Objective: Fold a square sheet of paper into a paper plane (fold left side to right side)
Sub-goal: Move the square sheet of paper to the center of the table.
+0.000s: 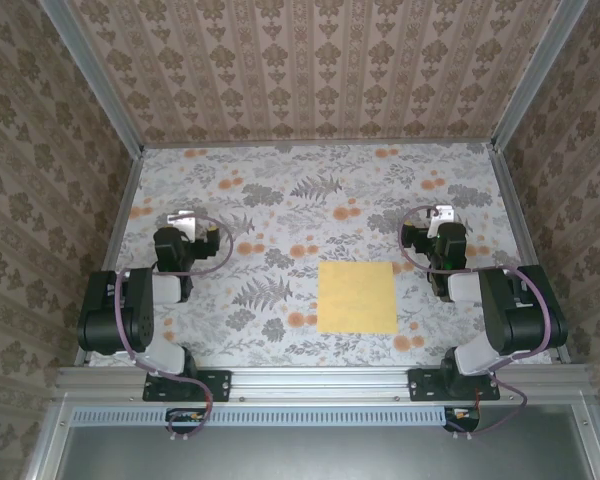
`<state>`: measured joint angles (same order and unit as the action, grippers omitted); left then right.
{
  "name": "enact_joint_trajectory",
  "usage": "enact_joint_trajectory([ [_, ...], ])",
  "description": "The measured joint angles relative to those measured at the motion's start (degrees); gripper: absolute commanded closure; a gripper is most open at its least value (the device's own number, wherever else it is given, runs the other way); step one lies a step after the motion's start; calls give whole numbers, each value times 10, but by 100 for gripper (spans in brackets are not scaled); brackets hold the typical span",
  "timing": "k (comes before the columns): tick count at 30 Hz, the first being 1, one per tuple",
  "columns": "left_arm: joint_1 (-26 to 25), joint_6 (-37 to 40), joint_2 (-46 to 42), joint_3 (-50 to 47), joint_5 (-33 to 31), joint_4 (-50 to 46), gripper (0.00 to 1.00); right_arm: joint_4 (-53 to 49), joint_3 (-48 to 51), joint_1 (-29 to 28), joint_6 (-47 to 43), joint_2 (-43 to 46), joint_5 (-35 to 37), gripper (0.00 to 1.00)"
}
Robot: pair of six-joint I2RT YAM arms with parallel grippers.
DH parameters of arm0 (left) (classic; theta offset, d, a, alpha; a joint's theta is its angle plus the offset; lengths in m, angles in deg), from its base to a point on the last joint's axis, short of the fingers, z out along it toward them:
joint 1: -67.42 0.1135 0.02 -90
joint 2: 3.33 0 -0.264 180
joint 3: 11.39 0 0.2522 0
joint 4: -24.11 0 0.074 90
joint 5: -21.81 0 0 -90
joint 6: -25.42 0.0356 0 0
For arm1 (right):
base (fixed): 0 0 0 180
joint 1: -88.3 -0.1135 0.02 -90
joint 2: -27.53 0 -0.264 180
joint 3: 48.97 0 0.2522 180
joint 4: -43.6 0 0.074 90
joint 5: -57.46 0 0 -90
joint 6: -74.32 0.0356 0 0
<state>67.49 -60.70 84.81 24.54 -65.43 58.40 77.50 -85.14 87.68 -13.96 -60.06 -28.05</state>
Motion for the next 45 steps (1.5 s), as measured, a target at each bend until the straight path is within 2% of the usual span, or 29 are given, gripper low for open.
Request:
enact_joint_trajectory([
  [22, 0, 0, -1, 0, -2, 0, 0, 0, 0, 0, 0, 0, 0, 0],
  [25, 0, -1, -24, 0, -12, -15, 0, -14, -3, 0, 4, 6, 12, 0],
  [29, -4, -10, -123, 1, -31, -71, 0, -94, -28, 0, 11, 62, 21, 0],
  [35, -9, -83, -244, 86, -28, -251, 0, -249, -105, -2, 51, 184, 25, 0],
  [40, -33, -168, -271, 151, 5, -363, 0, -427, -188, -21, 121, 250, 22, 0],
  [45, -110, -251, -266, 150, 42, -428, 0, -604, -257, -78, 175, 259, 9, 0],
])
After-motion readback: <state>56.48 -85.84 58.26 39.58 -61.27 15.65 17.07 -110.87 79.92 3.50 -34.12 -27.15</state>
